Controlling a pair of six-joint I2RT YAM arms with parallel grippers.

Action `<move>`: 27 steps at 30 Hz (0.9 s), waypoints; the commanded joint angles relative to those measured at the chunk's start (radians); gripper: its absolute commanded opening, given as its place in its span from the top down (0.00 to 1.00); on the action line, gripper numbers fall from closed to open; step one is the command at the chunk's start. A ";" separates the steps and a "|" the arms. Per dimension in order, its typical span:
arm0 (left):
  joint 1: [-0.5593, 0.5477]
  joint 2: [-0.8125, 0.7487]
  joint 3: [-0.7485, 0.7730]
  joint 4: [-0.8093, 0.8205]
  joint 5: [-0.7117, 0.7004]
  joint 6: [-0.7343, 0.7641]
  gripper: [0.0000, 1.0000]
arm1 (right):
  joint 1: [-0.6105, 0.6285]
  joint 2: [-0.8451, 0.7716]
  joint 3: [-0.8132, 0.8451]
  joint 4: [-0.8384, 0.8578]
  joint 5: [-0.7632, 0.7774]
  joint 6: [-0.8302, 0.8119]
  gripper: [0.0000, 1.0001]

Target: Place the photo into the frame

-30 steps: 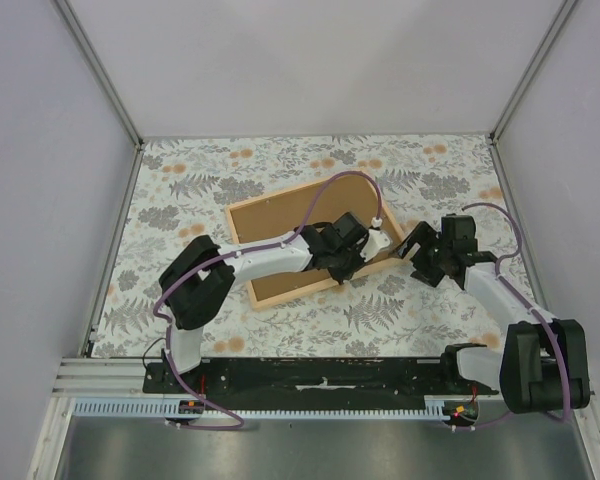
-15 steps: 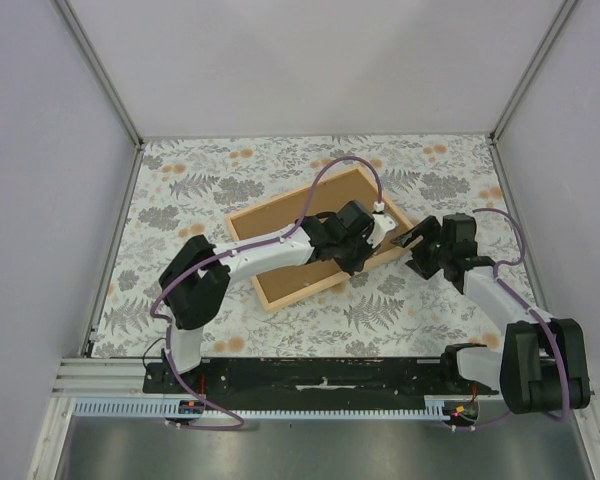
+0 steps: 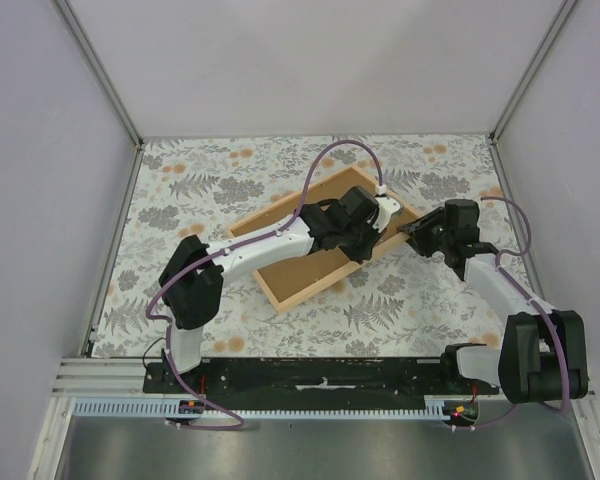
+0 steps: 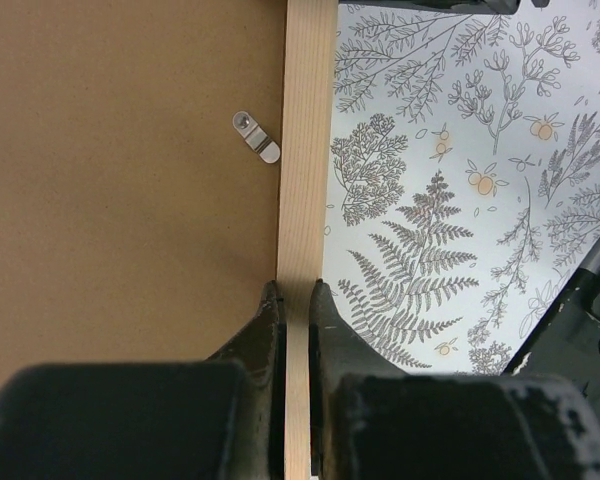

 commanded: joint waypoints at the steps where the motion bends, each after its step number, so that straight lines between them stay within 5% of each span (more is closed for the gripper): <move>1: -0.007 -0.062 0.067 0.030 0.037 -0.041 0.98 | 0.008 0.001 0.095 -0.037 0.034 0.020 0.68; 4: -0.007 -0.077 0.082 0.013 0.040 -0.021 0.94 | 0.012 -0.002 0.162 -0.133 0.058 0.004 0.84; 9: -0.012 -0.111 0.125 -0.024 -0.008 0.015 0.49 | 0.025 -0.024 0.259 -0.275 0.107 -0.009 0.97; 12: -0.033 -0.136 0.157 -0.045 -0.076 0.047 0.31 | 0.031 -0.025 0.314 -0.341 0.118 -0.012 1.00; 20: -0.232 -0.131 0.216 -0.111 -0.615 0.228 0.25 | 0.061 0.039 0.595 -0.666 0.216 -0.030 1.00; 27: -0.318 -0.082 0.269 -0.137 -0.799 0.318 0.24 | 0.081 0.104 0.753 -0.809 0.232 -0.027 1.00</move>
